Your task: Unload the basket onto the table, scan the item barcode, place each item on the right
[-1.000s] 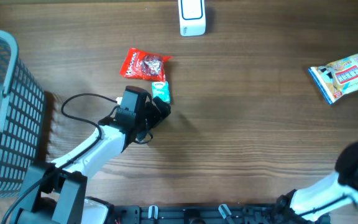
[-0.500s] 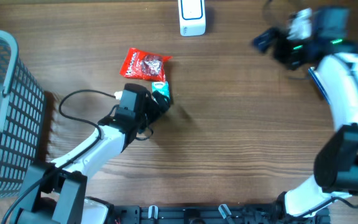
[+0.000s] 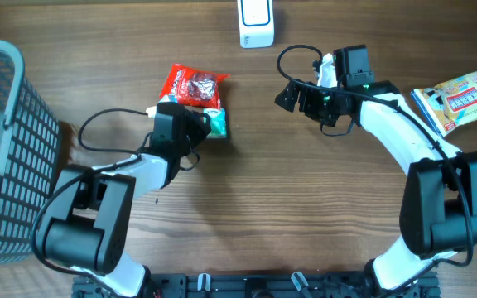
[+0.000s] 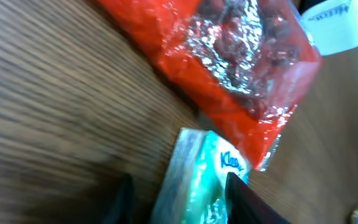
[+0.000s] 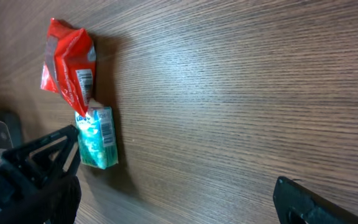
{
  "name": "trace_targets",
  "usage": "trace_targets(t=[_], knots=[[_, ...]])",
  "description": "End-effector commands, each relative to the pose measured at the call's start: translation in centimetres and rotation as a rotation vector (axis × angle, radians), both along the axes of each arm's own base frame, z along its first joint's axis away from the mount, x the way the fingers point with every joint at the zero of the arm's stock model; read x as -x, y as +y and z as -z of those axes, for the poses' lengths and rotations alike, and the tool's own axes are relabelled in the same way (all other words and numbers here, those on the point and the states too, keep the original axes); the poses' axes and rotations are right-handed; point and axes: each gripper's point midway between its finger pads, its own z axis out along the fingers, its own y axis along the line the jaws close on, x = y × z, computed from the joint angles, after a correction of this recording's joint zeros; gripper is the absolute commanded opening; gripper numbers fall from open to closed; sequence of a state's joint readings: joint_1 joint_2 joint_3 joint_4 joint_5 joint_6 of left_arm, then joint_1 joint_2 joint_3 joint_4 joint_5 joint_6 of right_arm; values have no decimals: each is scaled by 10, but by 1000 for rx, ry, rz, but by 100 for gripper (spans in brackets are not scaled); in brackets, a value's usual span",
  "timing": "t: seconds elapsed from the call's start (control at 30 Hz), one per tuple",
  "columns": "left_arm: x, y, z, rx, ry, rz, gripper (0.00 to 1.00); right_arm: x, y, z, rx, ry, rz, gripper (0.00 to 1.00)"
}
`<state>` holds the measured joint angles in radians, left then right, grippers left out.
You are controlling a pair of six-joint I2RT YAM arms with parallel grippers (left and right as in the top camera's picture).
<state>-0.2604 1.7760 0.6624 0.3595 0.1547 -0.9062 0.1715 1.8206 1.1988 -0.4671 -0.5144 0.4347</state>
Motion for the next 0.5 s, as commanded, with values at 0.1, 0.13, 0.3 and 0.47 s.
trace_targets(t=[0.1, 0.13, 0.3, 0.47], knots=[[43, -45, 20, 208, 169, 217, 28, 8, -4, 10, 23, 47, 16, 100], [48, -53, 16, 249, 180, 258, 24, 10, -5, 11, 25, 56, 16, 100], [61, -65, 12, 315, 217, 325, 4, 20, 4, 9, 0, 38, -95, 100], [93, -95, 1, 423, 289, 474, 29, 26, 15, 7, -33, 46, -126, 100]])
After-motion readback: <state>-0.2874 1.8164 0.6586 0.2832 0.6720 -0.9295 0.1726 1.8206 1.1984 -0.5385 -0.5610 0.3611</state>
